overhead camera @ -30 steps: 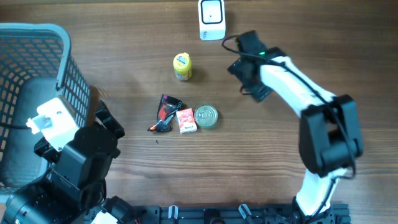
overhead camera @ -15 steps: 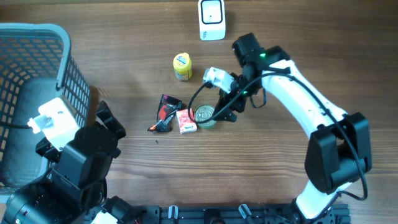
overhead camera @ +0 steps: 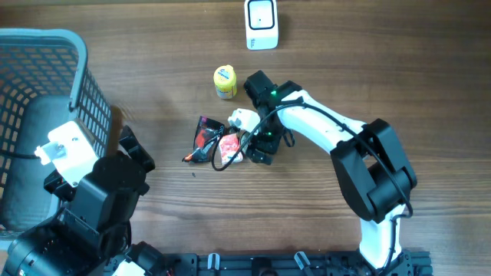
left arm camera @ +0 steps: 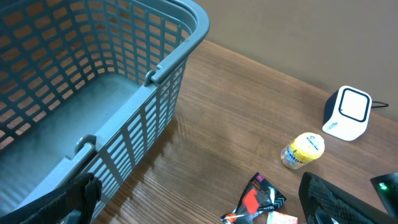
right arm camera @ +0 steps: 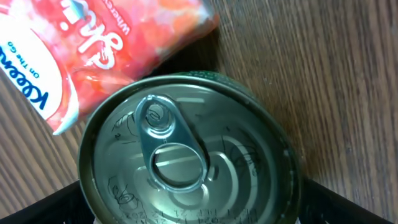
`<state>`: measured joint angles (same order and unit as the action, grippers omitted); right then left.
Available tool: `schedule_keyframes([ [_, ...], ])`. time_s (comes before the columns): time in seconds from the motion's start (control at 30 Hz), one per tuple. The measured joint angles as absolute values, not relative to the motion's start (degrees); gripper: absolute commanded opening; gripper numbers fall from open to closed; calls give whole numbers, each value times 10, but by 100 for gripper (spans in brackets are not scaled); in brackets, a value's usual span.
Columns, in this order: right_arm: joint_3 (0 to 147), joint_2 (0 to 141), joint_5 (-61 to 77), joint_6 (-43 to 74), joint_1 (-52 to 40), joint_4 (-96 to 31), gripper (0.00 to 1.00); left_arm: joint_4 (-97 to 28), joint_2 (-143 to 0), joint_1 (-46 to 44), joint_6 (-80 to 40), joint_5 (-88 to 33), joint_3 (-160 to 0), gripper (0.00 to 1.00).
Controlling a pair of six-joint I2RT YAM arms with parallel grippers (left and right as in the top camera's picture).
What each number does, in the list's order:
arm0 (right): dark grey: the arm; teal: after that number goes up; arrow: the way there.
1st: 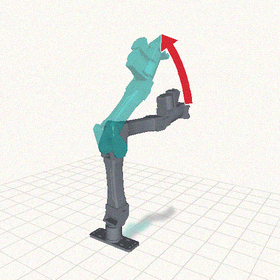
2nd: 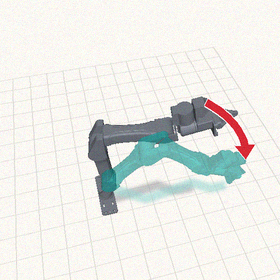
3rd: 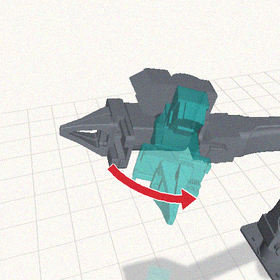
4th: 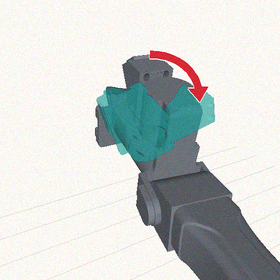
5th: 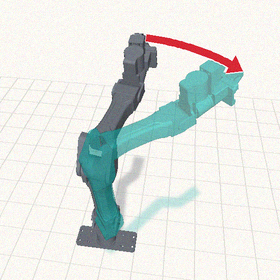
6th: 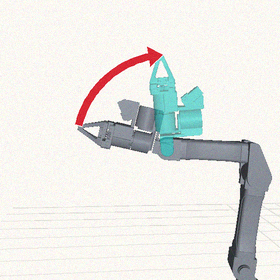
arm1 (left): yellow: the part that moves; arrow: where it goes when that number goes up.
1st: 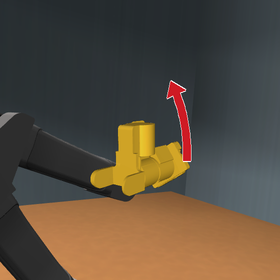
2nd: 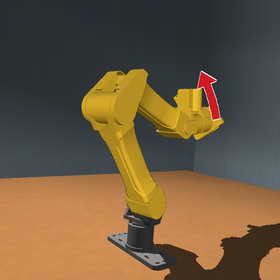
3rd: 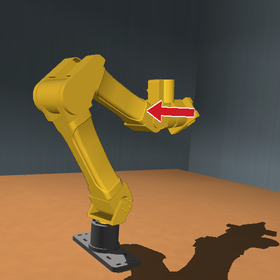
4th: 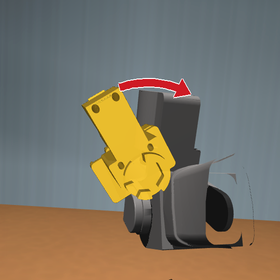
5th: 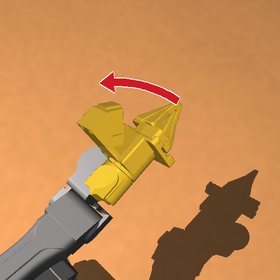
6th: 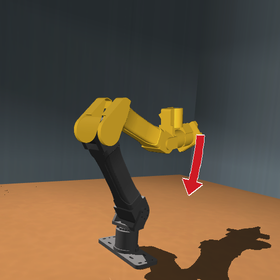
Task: Scan the item barcode
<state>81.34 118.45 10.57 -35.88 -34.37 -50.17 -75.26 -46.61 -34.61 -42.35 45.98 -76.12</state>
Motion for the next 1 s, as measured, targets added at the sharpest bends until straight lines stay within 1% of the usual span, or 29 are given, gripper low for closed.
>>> schedule_keyframes([
  [0.07,814,1187,97,-349,-347,-499,99,-753,-466,-346,-423,460,-761,100],
  [0.1,815,1188,93,-340,-349,-497,92,-753,-466,-346,-423,460,-761,100],
  [0.13,816,1189,88,-333,-350,-494,89,-753,-466,-346,-423,460,-761,100],
  [0.17,817,1191,83,-326,-350,-486,82,-753,-466,-346,-423,460,-761,100],
  [0.2,819,1193,78,-321,-350,-482,72,-753,-466,-346,-423,460,-761,100],
  [0.23,819,1194,73,-316,-350,-476,70,-753,-466,-346,-423,460,-761,100],
  [0.3,821,1195,72,-309,-350,-470,59,-753,-466,-346,-423,458,-761,100],
  [0.33,821,1195,72,-308,-350,-470,55,-753,-466,-346,-423,457,-761,100],
  [0.43,821,1197,72,-261,-350,-446,54,-753,-466,-346,-423,455,-761,100],
  [0.53,821,1198,62,-149,-350,-422,55,-753,-466,-346,-423,455,-761,100],
  [0.6,822,1198,53,-36,-350,-416,55,-753,-466,-346,-423,455,-761,100],
  [0.63,823,1198,49,7,-350,-416,59,-753,-466,-346,-423,453,-761,100],
  [0.7,825,1198,40,162,-350,-415,61,-753,-466,-346,-423,449,-761,100],
  [0.77,828,1198,37,292,-350,-424,54,-753,-466,-346,-423,447,-761,100],
  [0.87,830,1198,35,423,-350,-450,54,-753,-466,-346,-423,447,-761,100],
  [0.9,831,1198,35,444,-350,-452,65,-753,-466,-346,-423,447,-761,100],
  [0.93,831,1198,35,455,-350,-453,91,-753,-466,-346,-423,447,-761,100],
  [0.97,831,1198,35,456,-350,-453,100,-753,-466,-346,-423,447,-761,100],
  [1.0,831,1198,38,446,-350,-451,100,-753,-466,-346,-423,447,-761,100],
])
